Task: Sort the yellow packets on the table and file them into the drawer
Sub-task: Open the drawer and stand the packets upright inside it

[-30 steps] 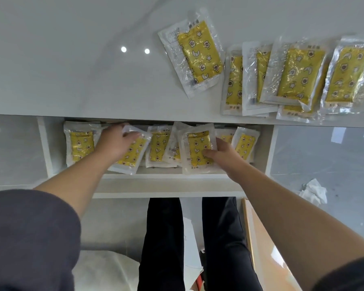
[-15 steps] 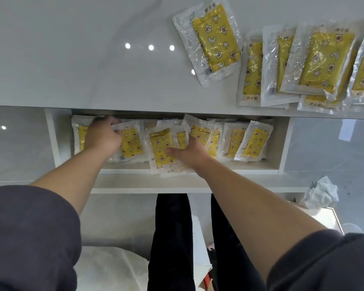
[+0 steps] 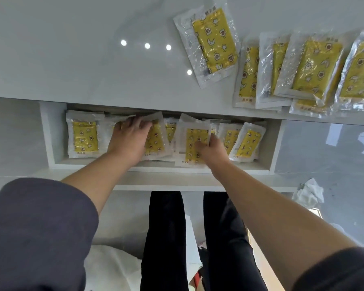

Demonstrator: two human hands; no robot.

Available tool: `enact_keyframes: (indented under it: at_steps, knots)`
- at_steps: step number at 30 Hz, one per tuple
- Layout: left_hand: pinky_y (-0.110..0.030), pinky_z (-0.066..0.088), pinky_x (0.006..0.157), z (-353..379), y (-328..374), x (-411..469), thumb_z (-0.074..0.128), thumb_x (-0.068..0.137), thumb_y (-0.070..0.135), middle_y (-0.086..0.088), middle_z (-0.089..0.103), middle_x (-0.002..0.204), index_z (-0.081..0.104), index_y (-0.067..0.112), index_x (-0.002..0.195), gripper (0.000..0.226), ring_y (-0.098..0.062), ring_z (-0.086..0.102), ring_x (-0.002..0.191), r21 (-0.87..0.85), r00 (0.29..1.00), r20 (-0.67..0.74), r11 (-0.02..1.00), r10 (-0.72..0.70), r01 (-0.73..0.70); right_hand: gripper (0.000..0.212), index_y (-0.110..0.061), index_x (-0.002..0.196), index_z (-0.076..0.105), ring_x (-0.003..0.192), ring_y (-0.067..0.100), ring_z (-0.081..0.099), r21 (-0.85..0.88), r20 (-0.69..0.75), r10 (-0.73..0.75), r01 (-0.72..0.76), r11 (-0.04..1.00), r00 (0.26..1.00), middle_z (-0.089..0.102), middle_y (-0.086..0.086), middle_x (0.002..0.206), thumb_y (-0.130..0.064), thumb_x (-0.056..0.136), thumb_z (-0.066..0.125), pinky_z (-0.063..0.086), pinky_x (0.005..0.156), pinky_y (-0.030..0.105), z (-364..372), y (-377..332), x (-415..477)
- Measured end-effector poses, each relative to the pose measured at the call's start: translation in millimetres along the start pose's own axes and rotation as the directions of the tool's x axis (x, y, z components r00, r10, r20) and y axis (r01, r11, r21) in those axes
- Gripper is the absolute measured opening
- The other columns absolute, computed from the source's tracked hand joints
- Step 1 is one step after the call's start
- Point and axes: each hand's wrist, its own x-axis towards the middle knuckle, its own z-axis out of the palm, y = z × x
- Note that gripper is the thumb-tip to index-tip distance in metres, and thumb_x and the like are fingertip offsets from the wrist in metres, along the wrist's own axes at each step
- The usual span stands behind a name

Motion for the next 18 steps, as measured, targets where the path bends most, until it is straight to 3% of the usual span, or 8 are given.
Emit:
enact_keyframes:
  at_steps: [4, 6, 7, 9, 11, 14, 16, 18]
  knots:
    - [-0.049, 0.034, 0.105, -2.8, 10.5, 7.5, 0.072, 0.079, 0.022, -0.009, 0.043, 0.138, 0.041, 0.016, 0.138, 0.067, -0.032, 0.041, 0.127, 0.044, 0.998, -0.058, 0.999, 0.002, 0.000, 0.028, -0.010, 0.123, 0.053, 0.095, 0.027, 0.064, -0.019, -0.145, 0.034, -0.038, 0.999, 0.989, 0.064, 0.008, 0.103, -0.016, 0.096, 0.055, 0.054, 0.082, 0.039, -34.8, 13.3, 7.1]
    - [-0.050, 0.033, 0.106, -5.5, 18.6, 13.7, 0.072, 0.078, 0.022, -0.009, 0.041, 0.141, 0.036, 0.016, 0.142, 0.074, -0.034, 0.039, 0.129, 0.053, 0.994, -0.099, 0.998, 0.046, -0.041, 0.017, -0.009, 0.109, 0.057, 0.082, 0.028, 0.062, -0.096, -0.195, 0.039, -0.059, 0.994, 0.980, 0.063, 0.006, 0.087, -0.016, 0.093, 0.057, 0.054, 0.066, 0.033, -44.7, 16.7, 12.4]
    - [-0.051, 0.033, 0.107, -6.7, 23.6, 18.8, 0.071, 0.078, 0.023, -0.010, 0.039, 0.144, 0.032, 0.017, 0.145, 0.079, -0.035, 0.038, 0.132, 0.064, 0.994, -0.099, 0.997, 0.054, -0.048, 0.011, -0.009, 0.101, 0.056, 0.075, 0.025, 0.058, -0.169, -0.218, 0.039, -0.077, 0.983, 0.975, 0.058, 0.003, 0.078, -0.015, 0.092, 0.056, 0.046, 0.056, 0.028, -50.2, 18.4, 16.7]
    - [-0.051, 0.033, 0.108, -7.8, 29.4, 27.6, 0.070, 0.080, 0.027, -0.011, 0.036, 0.148, 0.023, 0.019, 0.148, 0.083, -0.037, 0.036, 0.134, 0.070, 0.998, -0.048, 0.997, 0.026, -0.022, 0.008, -0.011, 0.096, 0.052, 0.070, 0.023, 0.053, -0.325, -0.270, 0.029, -0.120, 0.938, 0.963, 0.052, 0.000, 0.072, -0.014, 0.090, 0.053, 0.035, 0.049, 0.024, -60.6, 21.6, 20.8]
    - [-0.051, 0.037, 0.105, -6.9, 28.9, 31.9, 0.070, 0.081, 0.028, -0.012, 0.039, 0.146, 0.023, 0.018, 0.146, 0.081, -0.036, 0.039, 0.132, 0.059, 1.000, 0.011, 0.998, -0.023, 0.022, 0.019, -0.013, 0.108, 0.049, 0.076, 0.024, 0.057, -0.440, -0.306, 0.003, -0.144, 0.887, 0.952, 0.057, 0.003, 0.085, -0.018, 0.090, 0.056, 0.040, 0.057, 0.026, -68.5, 21.9, 19.6]
    - [-0.049, 0.043, 0.096, -6.6, 23.4, 25.4, 0.072, 0.078, 0.022, -0.013, 0.046, 0.140, 0.031, 0.016, 0.143, 0.077, -0.035, 0.044, 0.127, 0.097, 1.000, 0.022, 0.995, -0.002, 0.000, 0.046, -0.013, 0.132, 0.036, 0.110, 0.033, 0.057, -0.625, -0.325, -0.079, -0.151, 0.766, 0.943, 0.053, 0.012, 0.127, -0.022, 0.092, 0.057, 0.049, 0.078, 0.039, -75.0, 16.0, 15.5]
    - [-0.049, 0.046, 0.090, -6.9, 20.3, 18.5, 0.072, 0.075, 0.017, -0.014, 0.050, 0.136, 0.036, 0.013, 0.143, 0.077, -0.036, 0.047, 0.124, 0.114, 0.999, 0.004, 0.992, 0.045, -0.045, 0.054, -0.012, 0.142, 0.030, 0.131, 0.033, 0.042, -0.787, -0.264, -0.200, -0.091, 0.611, 0.944, 0.041, 0.014, 0.143, -0.020, 0.093, 0.051, 0.041, 0.102, 0.046, -72.9, 6.8, 14.5]
    - [-0.050, 0.045, 0.090, -9.1, 18.9, 14.6, 0.070, 0.075, 0.013, -0.016, 0.052, 0.134, 0.039, 0.011, 0.142, 0.074, -0.038, 0.050, 0.121, 0.082, 0.997, -0.031, 0.994, 0.069, -0.067, 0.057, -0.012, 0.145, 0.030, 0.138, 0.031, 0.033, -0.886, -0.108, -0.312, 0.051, 0.462, 0.944, 0.039, 0.013, 0.146, -0.019, 0.091, 0.047, 0.029, 0.114, 0.048, -62.7, -5.9, 16.0]
